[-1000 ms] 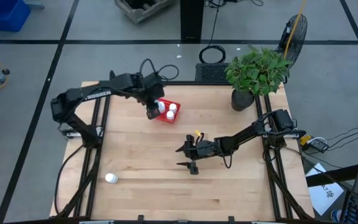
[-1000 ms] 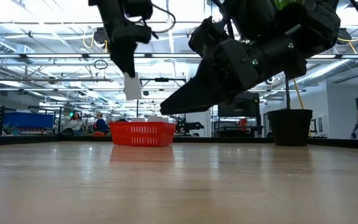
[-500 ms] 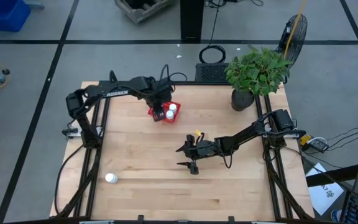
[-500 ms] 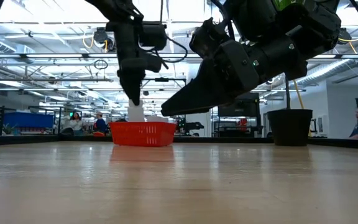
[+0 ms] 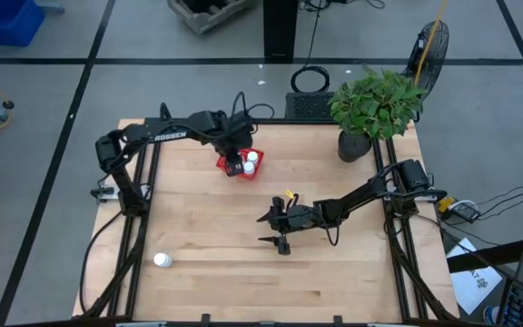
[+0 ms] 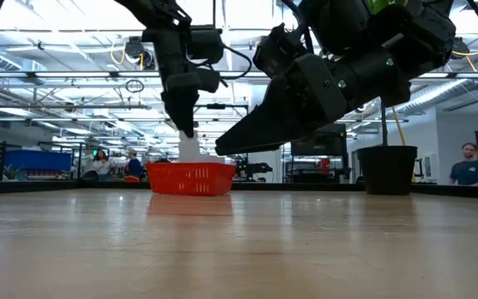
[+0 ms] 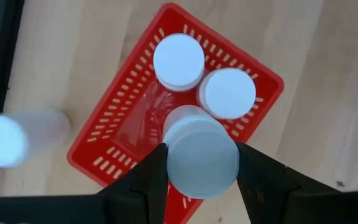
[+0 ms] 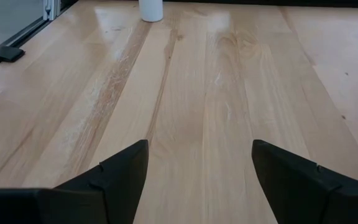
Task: Pick and place pill bottles into a basket
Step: Put the white pill bottle into the orange basket
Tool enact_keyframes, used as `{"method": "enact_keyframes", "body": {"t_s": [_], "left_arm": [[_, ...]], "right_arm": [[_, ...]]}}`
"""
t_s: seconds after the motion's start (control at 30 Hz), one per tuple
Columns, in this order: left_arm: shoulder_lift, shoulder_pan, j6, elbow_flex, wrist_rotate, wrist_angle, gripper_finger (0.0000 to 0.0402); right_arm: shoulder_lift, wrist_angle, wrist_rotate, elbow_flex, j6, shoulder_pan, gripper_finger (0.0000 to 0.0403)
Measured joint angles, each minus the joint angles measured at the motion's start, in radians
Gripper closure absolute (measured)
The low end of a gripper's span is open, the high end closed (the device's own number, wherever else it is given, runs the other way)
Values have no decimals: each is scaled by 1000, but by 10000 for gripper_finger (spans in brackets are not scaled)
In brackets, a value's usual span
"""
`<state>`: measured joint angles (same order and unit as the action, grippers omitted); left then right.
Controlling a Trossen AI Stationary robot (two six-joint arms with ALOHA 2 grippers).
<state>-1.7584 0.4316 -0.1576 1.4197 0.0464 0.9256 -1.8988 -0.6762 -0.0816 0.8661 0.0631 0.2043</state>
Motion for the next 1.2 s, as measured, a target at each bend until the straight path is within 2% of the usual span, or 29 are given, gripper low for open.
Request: {"method": "enact_keyframes", "body": {"t_s": [0.3,0.5,0.9,1.2], "left_arm": [[0,57,-20,0,11,-9,239],[-5,102,-23,0,91,-62,239],[-8,162,-31,1,76,-75,239],[-94,173,-26,1,57,-83,239]], "right_arm": [[0,0,0,0,0,0,126],[0,0,0,0,4,0,126],[0,0,0,0,3,0,126],[0,0,0,0,3,0,126]]}}
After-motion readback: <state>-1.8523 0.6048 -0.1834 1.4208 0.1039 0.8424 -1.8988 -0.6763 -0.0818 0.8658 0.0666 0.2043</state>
